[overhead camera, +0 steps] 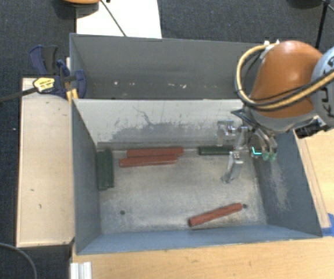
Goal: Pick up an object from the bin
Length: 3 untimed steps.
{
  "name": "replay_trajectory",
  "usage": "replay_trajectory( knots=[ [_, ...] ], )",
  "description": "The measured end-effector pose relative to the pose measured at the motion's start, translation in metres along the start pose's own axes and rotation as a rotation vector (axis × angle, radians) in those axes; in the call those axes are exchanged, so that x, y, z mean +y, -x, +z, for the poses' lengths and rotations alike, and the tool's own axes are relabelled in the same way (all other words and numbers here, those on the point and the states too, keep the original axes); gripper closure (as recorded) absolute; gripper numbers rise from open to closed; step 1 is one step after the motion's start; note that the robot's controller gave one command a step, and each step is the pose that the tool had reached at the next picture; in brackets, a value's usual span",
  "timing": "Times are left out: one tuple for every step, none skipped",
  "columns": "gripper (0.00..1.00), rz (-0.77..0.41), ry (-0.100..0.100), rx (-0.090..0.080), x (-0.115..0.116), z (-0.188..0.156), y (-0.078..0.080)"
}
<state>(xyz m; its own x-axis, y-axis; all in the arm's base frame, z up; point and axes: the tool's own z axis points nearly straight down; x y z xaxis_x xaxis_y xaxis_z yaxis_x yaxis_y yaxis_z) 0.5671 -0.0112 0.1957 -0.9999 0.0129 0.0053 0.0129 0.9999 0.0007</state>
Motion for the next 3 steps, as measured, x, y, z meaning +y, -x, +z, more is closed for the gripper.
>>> replay_trajectory(
  knots=[
    [0.00,0.000,0.000,-0.008,0.000,-0.004,0.002],
    [0.00,-0.088,-0.001,-0.012,0.000,0.035,-0.026],
    [0.00,-0.130,-0.001,-0.003,0.000,0.050,-0.037]
  ],
)
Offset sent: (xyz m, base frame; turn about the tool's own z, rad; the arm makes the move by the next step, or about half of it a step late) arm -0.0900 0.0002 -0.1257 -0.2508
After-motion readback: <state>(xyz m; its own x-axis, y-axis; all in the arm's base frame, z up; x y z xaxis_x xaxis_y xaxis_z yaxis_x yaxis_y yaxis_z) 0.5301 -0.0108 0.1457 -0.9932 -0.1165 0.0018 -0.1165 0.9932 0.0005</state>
